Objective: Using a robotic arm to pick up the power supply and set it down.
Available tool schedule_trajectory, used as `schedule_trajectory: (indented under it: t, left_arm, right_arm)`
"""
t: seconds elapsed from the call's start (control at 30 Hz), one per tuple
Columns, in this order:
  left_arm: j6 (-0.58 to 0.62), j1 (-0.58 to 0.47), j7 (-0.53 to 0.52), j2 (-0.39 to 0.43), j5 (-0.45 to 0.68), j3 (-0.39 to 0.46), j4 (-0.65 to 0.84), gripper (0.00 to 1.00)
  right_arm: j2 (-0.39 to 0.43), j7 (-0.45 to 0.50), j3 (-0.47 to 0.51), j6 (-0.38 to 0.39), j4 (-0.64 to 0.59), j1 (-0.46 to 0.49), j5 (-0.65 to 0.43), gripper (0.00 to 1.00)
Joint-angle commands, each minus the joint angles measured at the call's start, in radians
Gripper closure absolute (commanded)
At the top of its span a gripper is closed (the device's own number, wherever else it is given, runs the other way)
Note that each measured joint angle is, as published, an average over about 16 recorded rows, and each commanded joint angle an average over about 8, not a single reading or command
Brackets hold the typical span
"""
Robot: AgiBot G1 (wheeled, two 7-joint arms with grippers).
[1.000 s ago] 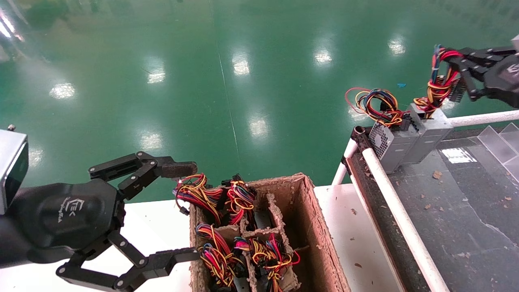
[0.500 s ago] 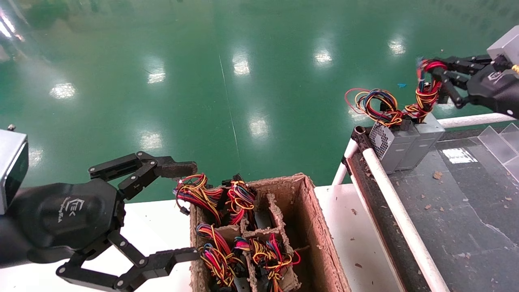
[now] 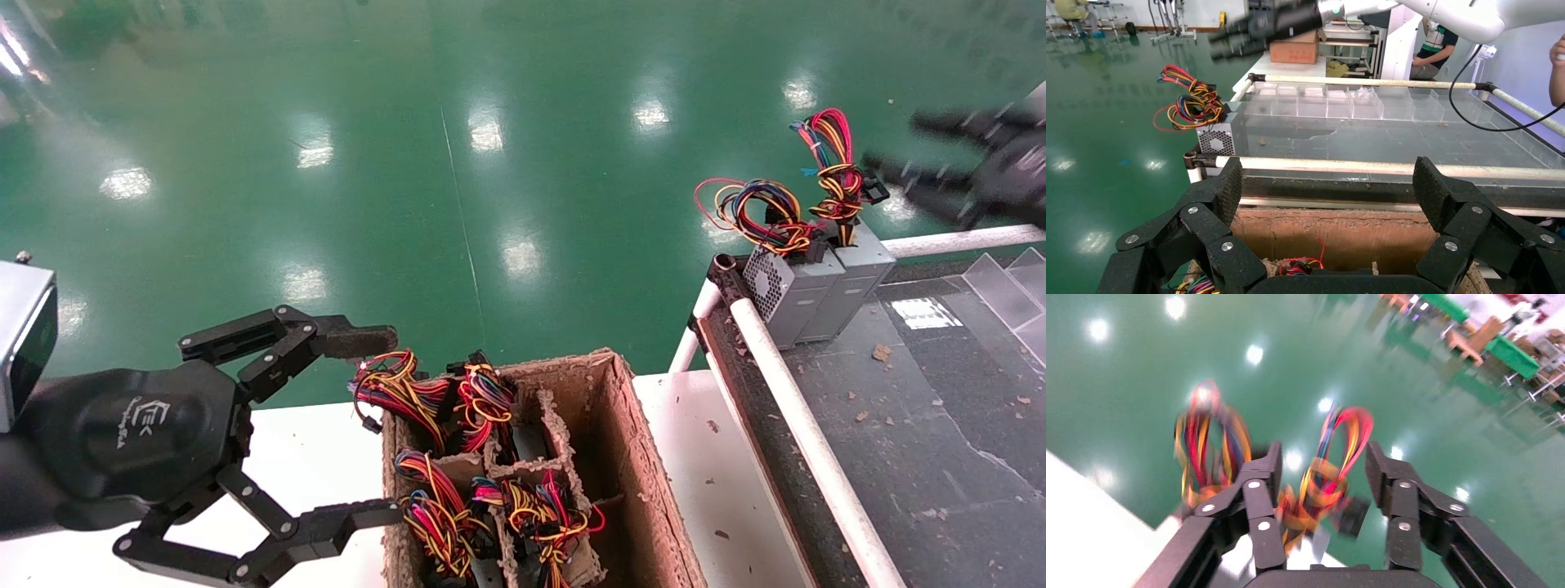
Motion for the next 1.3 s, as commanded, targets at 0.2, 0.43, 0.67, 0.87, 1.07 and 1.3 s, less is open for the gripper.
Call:
schedule_trajectory:
  t: [0.2, 0.43, 0.67, 0.87, 1.07, 1.3]
  left_arm:
    - [0.0, 0.0, 0.0, 0.0, 0.0, 0.0, 0.0, 0.0]
    - [0.0, 0.0, 0.0, 0.0, 0.0, 0.0, 0.0, 0.0]
    - [0.0, 0.0, 0.0, 0.0, 0.0, 0.0, 0.0, 0.0]
    - [0.0, 0.0, 0.0, 0.0, 0.0, 0.0, 0.0, 0.0]
    - [0.0, 0.0, 0.0, 0.0, 0.0, 0.0, 0.0, 0.0]
    - [0.0, 0.0, 0.0, 0.0, 0.0, 0.0, 0.0, 0.0]
  right_arm:
    - [0.01, 0.04, 0.032, -0.035, 0.021, -0.022, 0.087, 0.0]
    - [0.01, 0.039, 0.027, -0.104, 0.052, -0.051, 0.149, 0.0]
    - [0.009, 0.038, 0.021, -0.172, 0.083, -0.081, 0.212, 0.0]
    - [0.009, 0.037, 0.017, -0.232, 0.11, -0.106, 0.265, 0.0]
    - [0.008, 0.036, 0.012, -0.291, 0.137, -0.131, 0.319, 0.0]
    - [0.008, 0.035, 0.007, -0.36, 0.168, -0.16, 0.381, 0.0]
